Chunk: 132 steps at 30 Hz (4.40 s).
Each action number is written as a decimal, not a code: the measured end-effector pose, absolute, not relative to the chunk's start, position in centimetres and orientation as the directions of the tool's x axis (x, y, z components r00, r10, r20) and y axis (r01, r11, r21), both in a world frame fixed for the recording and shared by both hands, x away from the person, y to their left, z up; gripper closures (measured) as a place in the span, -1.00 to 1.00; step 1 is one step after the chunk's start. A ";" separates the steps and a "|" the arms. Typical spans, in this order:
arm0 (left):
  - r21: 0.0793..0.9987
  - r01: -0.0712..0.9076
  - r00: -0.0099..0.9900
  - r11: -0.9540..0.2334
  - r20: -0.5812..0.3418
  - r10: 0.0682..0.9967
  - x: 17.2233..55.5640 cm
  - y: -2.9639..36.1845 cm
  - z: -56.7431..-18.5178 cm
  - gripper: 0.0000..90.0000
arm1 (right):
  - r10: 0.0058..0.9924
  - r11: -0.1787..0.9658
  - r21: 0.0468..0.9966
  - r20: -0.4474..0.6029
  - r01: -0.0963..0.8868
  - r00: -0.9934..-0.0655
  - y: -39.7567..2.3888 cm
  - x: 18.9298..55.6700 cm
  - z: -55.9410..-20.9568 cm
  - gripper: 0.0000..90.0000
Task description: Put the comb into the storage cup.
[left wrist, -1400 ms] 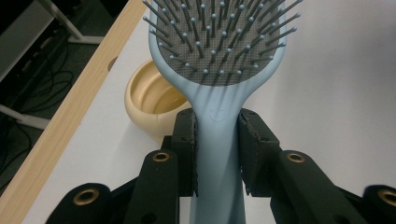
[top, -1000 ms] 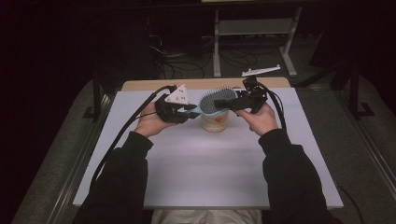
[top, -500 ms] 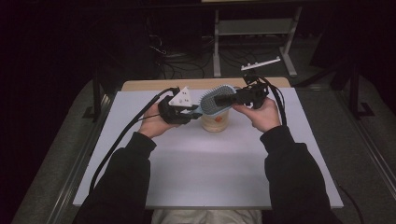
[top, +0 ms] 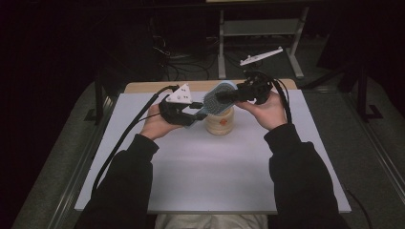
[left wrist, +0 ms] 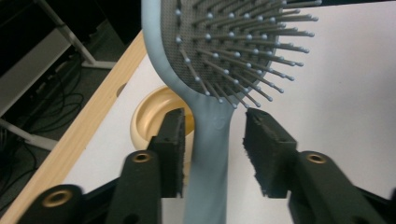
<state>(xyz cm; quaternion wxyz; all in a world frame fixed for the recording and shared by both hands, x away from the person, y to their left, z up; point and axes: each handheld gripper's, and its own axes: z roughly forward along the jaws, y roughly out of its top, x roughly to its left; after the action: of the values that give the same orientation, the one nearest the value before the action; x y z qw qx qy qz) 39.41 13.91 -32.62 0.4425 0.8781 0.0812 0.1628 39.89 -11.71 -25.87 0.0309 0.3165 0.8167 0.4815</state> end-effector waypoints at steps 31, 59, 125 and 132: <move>0.885 0.164 0.928 -0.436 0.011 0.372 40.2 19.4 -33.0 -1.00 | 0.614 0.388 0.826 0.100 0.410 -0.783 -12.4 40.5 -20.7 0.20; 0.921 0.229 0.868 -0.315 -0.047 0.494 39.1 27.3 -35.8 -1.00 | 0.676 0.403 0.802 0.063 0.440 -0.734 -14.6 41.5 -20.7 0.20; 0.912 0.350 0.772 -0.212 -0.153 0.617 35.3 35.4 -43.5 -1.00 | 0.692 0.401 0.728 0.158 0.557 -0.704 -15.1 44.6 -29.9 0.19; 0.914 0.357 0.764 -0.194 -0.167 0.623 35.2 35.6 -43.8 -1.00 | 0.690 0.375 0.732 0.189 0.569 -0.699 -15.4 44.8 -30.8 0.18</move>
<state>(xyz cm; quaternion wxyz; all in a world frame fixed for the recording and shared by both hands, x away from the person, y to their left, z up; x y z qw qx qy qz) 35.20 35.55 -43.84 0.5478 0.7630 0.3212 0.1210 44.75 -15.41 -30.78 0.0740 0.3809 0.8260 0.4089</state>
